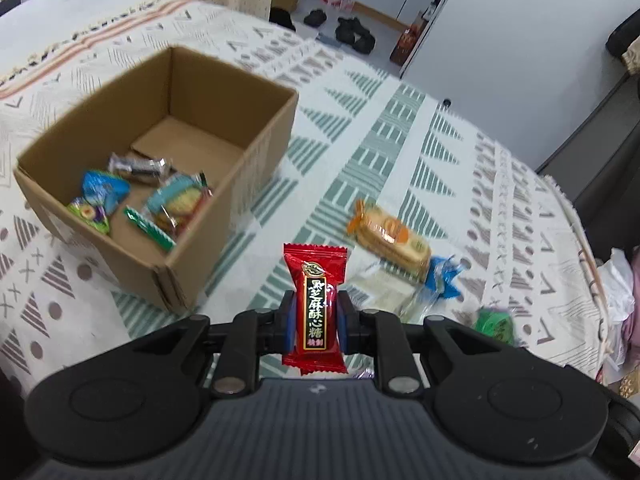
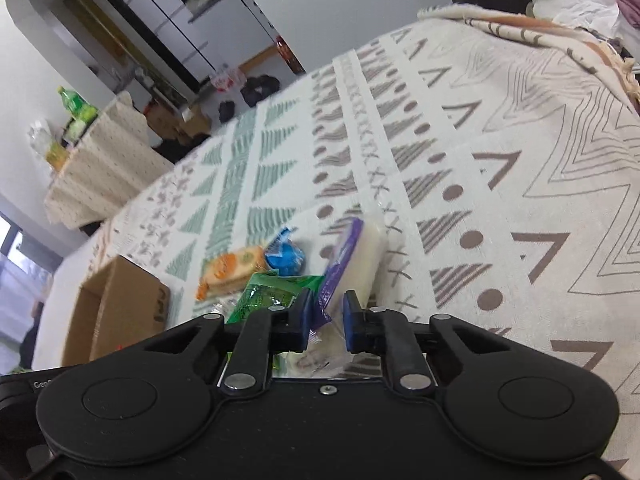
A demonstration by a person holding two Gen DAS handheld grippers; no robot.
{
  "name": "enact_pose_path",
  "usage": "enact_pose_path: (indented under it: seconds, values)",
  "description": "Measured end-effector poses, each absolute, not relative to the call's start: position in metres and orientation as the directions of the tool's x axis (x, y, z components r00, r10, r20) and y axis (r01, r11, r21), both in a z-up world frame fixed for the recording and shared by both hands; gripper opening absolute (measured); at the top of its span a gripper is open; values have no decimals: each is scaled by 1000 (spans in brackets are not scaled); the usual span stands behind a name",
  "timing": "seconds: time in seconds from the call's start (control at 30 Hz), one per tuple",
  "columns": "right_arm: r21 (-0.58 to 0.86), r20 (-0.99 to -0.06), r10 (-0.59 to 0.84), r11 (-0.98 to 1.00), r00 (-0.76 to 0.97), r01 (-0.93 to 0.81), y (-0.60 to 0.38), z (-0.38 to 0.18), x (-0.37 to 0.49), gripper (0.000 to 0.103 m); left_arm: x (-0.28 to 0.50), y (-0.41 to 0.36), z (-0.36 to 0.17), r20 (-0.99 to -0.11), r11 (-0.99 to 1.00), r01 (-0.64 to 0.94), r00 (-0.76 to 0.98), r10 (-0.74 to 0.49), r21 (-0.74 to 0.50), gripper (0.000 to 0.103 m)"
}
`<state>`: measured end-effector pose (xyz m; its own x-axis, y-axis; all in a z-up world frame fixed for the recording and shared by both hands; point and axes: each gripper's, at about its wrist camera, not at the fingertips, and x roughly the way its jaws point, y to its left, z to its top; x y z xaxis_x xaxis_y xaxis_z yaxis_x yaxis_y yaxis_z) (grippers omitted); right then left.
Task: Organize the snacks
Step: 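Carry the red candy bar over the box and open the left tool to drop it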
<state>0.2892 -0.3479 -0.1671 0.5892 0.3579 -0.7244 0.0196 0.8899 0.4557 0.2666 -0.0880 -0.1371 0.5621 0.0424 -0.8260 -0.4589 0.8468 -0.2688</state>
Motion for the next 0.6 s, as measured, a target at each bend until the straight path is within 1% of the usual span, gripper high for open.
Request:
enact_pose_path:
  seconds: [0.13, 0.23, 0.43, 0.6]
  values:
    - [475, -697, 383, 880, 607, -9, -344, -160, 285, 11, 260, -82, -123, -807, 846, -454, 588, 51, -278, 19]
    - [495, -673, 412, 868, 615, -39, -341, -154, 281, 9, 256, -79, -115, -799, 847, -454, 598, 58, -278, 19]
    - [559, -622, 474, 826, 623, -71, -340, -146, 276, 9, 247, -70, -103, -783, 843, -455, 618, 68, -286, 19]
    - [576, -601, 498, 812, 625, -93, -332, -142, 275, 9, 244, -61, -95, -771, 840, -459, 632, 78, -291, 19]
